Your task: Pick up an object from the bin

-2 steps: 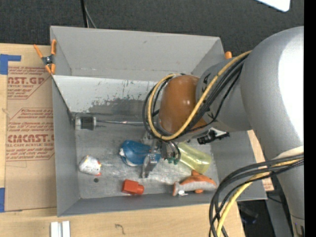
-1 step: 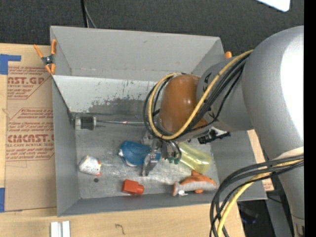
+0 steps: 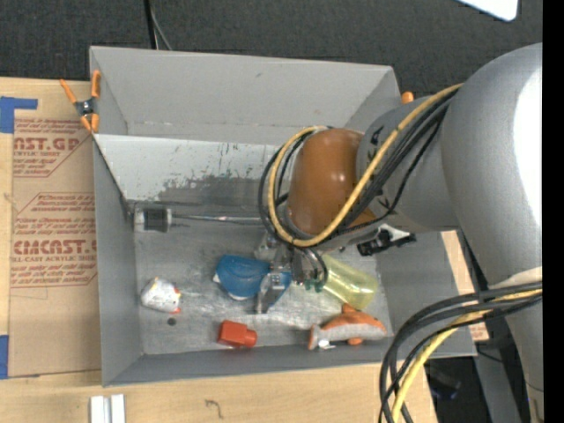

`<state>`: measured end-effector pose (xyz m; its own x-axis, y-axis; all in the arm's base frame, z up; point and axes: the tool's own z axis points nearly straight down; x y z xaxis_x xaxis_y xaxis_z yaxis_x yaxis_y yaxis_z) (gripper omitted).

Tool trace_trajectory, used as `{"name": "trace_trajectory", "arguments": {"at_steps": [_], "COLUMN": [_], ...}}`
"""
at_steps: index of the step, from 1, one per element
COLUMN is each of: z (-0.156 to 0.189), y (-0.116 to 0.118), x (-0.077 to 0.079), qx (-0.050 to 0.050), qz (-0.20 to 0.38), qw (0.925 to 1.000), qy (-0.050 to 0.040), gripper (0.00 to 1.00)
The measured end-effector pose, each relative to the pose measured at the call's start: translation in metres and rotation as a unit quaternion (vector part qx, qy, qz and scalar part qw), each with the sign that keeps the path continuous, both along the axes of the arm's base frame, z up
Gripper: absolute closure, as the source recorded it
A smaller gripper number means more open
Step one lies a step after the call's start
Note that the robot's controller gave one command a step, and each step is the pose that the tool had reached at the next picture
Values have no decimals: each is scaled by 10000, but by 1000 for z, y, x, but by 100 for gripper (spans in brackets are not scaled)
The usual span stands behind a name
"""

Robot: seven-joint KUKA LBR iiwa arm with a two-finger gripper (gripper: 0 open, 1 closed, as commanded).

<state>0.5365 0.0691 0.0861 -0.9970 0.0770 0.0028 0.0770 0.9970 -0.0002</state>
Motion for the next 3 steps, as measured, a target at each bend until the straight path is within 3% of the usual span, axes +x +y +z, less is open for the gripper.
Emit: {"name": "trace_trajectory", "arguments": {"at_steps": [3], "z": [44], "y": [0], "x": [-2], "qx": [-4], "qz": [2], "qw": [10000], "qy": [29], "gripper": [100]}}
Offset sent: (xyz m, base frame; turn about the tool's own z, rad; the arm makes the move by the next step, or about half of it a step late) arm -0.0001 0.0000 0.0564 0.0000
